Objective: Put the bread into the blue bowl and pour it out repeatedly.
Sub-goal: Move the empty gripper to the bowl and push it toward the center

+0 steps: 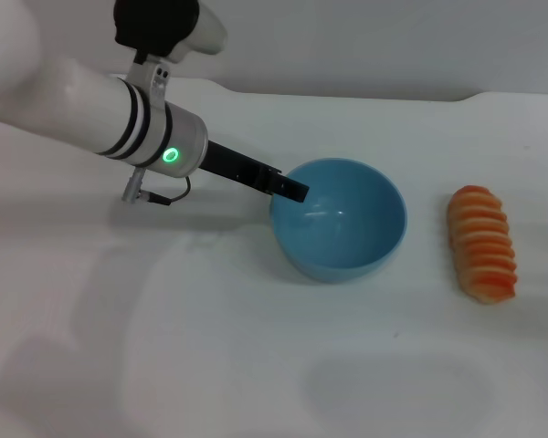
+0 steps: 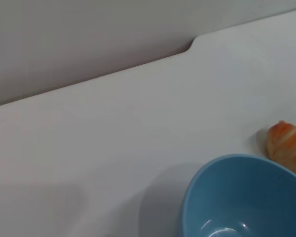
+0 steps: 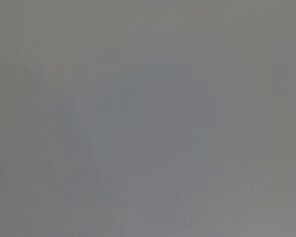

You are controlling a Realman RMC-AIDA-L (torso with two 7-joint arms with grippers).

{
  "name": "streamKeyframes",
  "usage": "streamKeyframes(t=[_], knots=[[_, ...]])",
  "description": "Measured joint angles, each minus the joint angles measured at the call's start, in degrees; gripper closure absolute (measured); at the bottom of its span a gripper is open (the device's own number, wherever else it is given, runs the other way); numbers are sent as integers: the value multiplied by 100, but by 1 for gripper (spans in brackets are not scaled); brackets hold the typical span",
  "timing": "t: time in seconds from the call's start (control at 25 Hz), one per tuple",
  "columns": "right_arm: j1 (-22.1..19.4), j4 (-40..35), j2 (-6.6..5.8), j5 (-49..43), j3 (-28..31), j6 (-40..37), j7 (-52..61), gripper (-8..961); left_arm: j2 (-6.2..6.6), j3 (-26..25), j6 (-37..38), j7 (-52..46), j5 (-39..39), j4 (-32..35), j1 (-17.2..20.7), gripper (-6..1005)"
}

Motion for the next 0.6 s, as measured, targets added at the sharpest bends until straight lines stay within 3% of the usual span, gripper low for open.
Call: streamKeyframes(t=[0.6], knots=[[-22, 7, 0, 11, 0, 0, -3, 319, -33, 632, -784, 31, -132, -709, -267, 134]])
